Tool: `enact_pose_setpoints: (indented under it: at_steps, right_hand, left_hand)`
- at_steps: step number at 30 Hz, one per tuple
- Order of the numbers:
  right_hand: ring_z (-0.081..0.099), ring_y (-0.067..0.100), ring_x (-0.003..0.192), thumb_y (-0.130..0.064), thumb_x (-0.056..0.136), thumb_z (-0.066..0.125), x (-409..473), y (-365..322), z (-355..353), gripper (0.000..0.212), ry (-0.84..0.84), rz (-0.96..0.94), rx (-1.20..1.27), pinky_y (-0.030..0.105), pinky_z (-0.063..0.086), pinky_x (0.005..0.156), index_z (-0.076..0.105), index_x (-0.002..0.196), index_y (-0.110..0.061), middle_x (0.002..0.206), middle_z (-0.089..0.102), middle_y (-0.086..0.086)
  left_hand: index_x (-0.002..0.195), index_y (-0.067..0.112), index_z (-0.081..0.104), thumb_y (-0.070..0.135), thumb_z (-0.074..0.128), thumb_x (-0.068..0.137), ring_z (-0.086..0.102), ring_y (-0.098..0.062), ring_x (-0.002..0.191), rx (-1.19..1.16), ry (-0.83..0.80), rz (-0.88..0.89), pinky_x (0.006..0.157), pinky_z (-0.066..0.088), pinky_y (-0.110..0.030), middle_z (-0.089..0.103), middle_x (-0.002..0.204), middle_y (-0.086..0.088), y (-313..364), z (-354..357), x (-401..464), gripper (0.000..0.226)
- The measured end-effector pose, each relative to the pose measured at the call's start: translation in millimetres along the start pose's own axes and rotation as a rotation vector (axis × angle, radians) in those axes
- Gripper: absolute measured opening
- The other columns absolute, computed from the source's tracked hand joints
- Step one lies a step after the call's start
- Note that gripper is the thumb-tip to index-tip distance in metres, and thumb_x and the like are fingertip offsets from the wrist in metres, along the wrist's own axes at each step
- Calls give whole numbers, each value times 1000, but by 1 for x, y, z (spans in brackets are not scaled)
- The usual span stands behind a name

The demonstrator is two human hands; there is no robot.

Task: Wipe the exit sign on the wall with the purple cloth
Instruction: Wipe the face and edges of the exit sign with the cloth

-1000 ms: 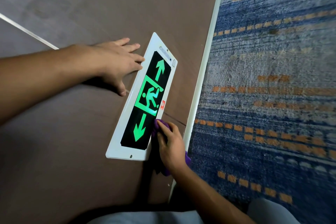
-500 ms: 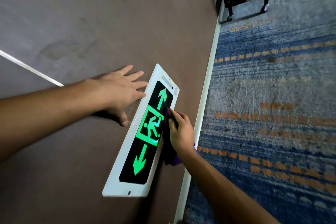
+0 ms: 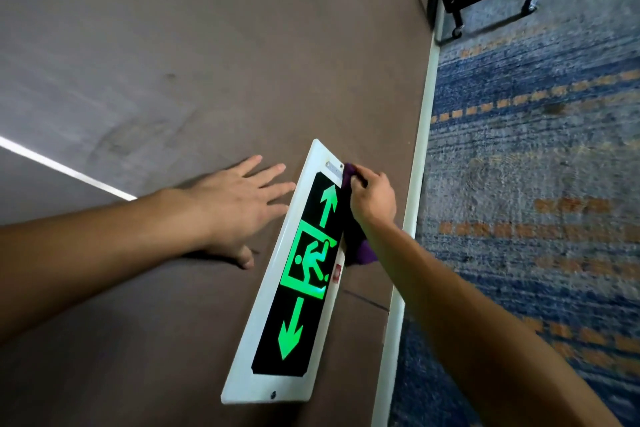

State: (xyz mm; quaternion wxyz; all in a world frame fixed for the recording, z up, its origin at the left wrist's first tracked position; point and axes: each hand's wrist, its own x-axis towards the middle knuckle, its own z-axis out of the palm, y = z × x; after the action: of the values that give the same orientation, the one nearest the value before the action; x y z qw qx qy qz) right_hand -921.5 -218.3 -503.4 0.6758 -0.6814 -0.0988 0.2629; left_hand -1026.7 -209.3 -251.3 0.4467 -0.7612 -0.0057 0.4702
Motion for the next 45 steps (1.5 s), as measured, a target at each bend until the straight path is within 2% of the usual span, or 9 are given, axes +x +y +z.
enact_pose_setpoints:
  at_steps: [4, 7, 18, 20, 24, 32, 35, 41, 45]
  right_hand:
    - [60, 19, 114, -30, 102, 54, -14, -41, 3, 35, 17, -256, 4, 28, 44, 86, 67, 134, -33, 126, 62, -1]
    - [58, 20, 117, -29, 101, 56, -41, -48, 16, 34, 55, -359, 33, 33, 48, 92, 68, 133, -34, 131, 61, -2]
    - [61, 24, 113, -35, 108, 41, -10, 23, 4, 36, 88, -14, -106, 36, 55, 77, 62, 137, -34, 132, 59, 0]
    - [60, 25, 112, -35, 109, 39, -14, 32, 2, 37, 51, -21, -148, 40, 57, 79, 59, 141, -35, 132, 58, 1]
    - [60, 25, 116, -33, 109, 40, -9, 21, -1, 37, 45, -46, -169, 31, 46, 75, 60, 139, -34, 134, 58, 1]
    - [57, 28, 110, -29, 102, 51, -23, -60, 10, 38, 81, -473, -158, 38, 52, 85, 64, 137, -34, 140, 60, -3]
    - [58, 27, 113, -28, 105, 49, -24, -49, 13, 37, 106, -341, -74, 39, 52, 88, 64, 138, -33, 140, 59, -3]
    - [61, 24, 113, -36, 108, 43, -2, -19, 7, 35, 81, -176, -131, 31, 47, 76, 64, 136, -37, 133, 61, -4]
    - [61, 27, 119, -33, 107, 42, 13, 9, -8, 38, -31, -87, -191, 35, 50, 87, 62, 139, -35, 135, 61, 2]
  left_hand:
    - [162, 22, 6, 85, 44, 81, -23, -31, 154, 17, 95, -30, 122, -15, -48, -13, 170, -8, -7, 12, -9, 110]
    - [162, 20, 4, 85, 39, 81, -22, -30, 154, 8, 120, -22, 121, -17, -49, -10, 170, -6, -13, 21, -20, 110]
    - [162, 16, -2, 83, 36, 85, -28, -33, 152, 2, 105, 5, 121, -20, -53, -17, 168, -10, -9, 25, -17, 108]
    - [162, 17, -4, 84, 36, 85, -28, -32, 152, 7, 93, 23, 121, -20, -53, -19, 168, -9, -10, 25, -15, 109]
    - [162, 19, -2, 84, 38, 83, -29, -29, 151, 5, 70, 34, 117, -24, -49, -19, 168, -7, -13, 21, -11, 109]
    - [162, 17, -4, 84, 35, 85, -26, -28, 153, 31, 53, 77, 116, -24, -48, -15, 169, -7, -16, 16, 3, 109]
    - [162, 17, -3, 84, 34, 86, -25, -29, 153, 40, 22, 93, 118, -22, -48, -15, 169, -7, -18, 14, 1, 108]
    - [162, 16, -3, 83, 37, 86, -25, -29, 153, 23, 12, 100, 118, -22, -48, -15, 169, -7, -16, 15, 3, 108]
    - [162, 17, -4, 82, 38, 86, -26, -29, 153, 38, -5, 90, 118, -22, -48, -16, 169, -7, -15, 12, 4, 109]
